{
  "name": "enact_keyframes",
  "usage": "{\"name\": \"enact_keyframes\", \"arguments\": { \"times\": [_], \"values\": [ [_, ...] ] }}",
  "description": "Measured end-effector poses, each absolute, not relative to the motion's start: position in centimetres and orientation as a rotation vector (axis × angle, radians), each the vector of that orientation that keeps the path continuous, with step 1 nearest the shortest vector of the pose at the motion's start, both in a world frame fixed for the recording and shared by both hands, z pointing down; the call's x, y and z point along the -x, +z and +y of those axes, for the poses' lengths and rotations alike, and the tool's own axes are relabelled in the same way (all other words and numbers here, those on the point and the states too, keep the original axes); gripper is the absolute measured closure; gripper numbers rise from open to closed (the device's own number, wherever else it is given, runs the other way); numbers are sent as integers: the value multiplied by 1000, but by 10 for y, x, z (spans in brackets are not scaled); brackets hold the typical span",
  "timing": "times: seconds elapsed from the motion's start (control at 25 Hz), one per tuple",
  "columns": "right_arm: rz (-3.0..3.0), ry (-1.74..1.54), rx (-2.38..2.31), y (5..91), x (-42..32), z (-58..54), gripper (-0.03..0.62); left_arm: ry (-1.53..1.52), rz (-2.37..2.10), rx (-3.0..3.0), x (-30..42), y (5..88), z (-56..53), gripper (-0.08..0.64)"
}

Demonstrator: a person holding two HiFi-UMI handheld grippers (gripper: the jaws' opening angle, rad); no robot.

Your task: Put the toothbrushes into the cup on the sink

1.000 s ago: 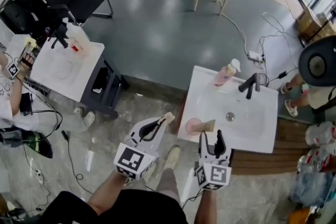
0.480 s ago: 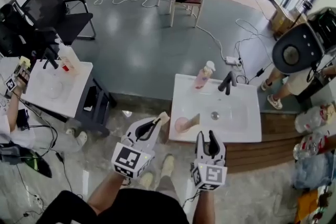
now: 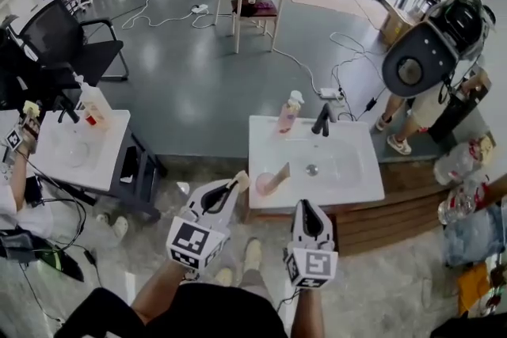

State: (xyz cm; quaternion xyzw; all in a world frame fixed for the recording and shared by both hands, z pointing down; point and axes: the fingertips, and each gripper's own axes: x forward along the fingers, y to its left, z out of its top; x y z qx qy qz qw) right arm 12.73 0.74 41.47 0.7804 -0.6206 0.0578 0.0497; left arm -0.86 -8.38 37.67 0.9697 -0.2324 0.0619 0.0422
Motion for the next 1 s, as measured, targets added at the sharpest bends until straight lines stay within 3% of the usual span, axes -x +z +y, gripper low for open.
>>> {"name": "enact_keyframes", "arguments": {
  "times": [1.0],
  "values": [
    [-1809,157,-2425,402,-114,30,594,155,-631,-3031,13,365,-68,555]
  ]
}}
